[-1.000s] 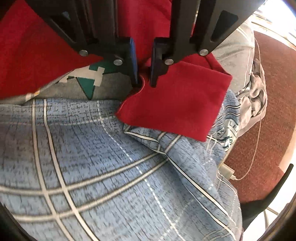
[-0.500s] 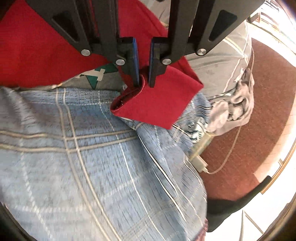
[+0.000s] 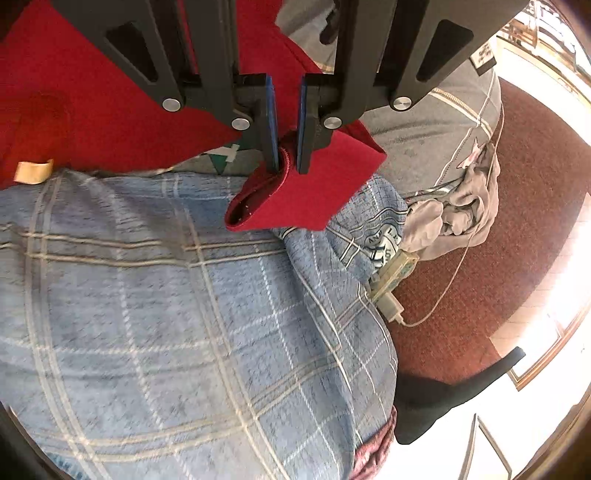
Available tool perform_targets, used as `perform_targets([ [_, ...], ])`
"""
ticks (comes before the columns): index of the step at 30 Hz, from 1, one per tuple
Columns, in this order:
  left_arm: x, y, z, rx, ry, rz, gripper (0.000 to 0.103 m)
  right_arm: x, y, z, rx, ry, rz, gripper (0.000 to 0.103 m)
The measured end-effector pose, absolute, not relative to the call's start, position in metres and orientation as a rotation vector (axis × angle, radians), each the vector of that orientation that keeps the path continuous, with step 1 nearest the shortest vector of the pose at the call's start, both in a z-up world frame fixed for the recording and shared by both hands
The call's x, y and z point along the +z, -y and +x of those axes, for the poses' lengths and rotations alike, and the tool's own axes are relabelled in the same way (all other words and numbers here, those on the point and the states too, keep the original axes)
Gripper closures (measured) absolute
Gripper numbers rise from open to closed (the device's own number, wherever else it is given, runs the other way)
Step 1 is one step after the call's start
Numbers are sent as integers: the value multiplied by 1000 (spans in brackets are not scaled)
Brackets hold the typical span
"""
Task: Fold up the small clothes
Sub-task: 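Grasp the sleeve cuff with the right tool and lift it, then fold the held sleeve across the sweater body and open the right tool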
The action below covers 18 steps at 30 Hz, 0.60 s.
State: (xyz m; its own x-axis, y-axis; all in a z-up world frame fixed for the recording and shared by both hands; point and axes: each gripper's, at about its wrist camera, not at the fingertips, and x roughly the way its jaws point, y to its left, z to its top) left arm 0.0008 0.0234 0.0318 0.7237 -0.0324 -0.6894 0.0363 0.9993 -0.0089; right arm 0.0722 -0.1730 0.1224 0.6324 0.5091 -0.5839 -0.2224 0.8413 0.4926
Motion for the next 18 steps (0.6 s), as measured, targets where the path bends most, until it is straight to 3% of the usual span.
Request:
perform_targets([
  [9, 41, -34, -6, -4, -710, -45, 0, 160, 238, 29, 335, -686, 374, 95],
  [18, 46, -36, -9, -8, -673, -52, 0, 152, 330, -13, 177, -709, 412, 96],
])
